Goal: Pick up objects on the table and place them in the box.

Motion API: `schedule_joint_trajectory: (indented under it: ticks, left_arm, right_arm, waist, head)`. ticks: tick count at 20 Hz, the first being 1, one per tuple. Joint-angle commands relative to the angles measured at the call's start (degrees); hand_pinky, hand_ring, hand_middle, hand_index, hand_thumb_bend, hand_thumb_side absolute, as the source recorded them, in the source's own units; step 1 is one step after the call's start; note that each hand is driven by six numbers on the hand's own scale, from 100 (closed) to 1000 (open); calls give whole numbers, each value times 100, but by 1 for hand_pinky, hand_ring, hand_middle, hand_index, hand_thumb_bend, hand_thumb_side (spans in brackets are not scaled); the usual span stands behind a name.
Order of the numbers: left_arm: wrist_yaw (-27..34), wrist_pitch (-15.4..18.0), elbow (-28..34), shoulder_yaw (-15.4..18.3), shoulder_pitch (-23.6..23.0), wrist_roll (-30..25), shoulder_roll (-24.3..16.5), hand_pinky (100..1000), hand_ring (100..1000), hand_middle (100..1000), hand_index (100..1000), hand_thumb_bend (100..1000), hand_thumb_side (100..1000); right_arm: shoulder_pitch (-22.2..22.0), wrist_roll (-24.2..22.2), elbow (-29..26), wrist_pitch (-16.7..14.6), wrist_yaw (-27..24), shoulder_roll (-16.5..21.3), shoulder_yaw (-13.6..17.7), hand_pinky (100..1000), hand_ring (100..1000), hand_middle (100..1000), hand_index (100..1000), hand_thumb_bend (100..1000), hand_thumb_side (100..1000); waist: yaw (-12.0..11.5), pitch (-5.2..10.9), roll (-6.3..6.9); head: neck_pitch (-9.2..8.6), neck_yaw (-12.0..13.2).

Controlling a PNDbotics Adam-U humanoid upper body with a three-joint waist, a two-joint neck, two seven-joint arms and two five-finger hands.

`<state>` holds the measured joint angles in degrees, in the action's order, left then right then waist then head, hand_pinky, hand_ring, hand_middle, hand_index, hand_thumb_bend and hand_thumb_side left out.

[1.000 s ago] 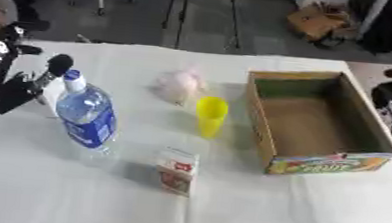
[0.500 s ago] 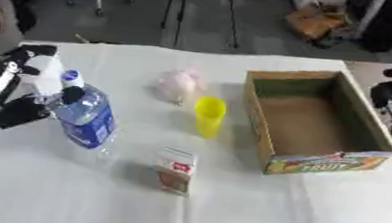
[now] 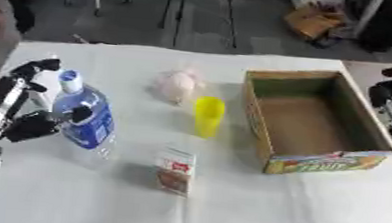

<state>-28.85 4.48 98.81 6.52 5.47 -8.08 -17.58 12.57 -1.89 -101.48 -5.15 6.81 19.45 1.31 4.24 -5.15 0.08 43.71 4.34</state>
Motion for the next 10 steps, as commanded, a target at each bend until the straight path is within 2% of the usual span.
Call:
schedule_joint_trajectory:
  ticks: [1, 10]
  left_arm:
    - [191, 164, -42, -18, 74, 23, -36, 715, 957, 793, 931, 1000, 621]
    - [893, 584, -311, -203, 79, -458, 2, 709, 949, 759, 925, 1000, 634]
  right_arm:
    - [73, -16, -55, -15, -48, 91, 5, 758, 712, 735, 1000, 440, 393]
    - [74, -23, -53, -16, -50, 88, 2, 758, 711, 735, 1000, 439, 392]
  waist:
    - [-5, 61, -7]
    - [15, 67, -8]
  head:
    - [40, 1]
    - [37, 10]
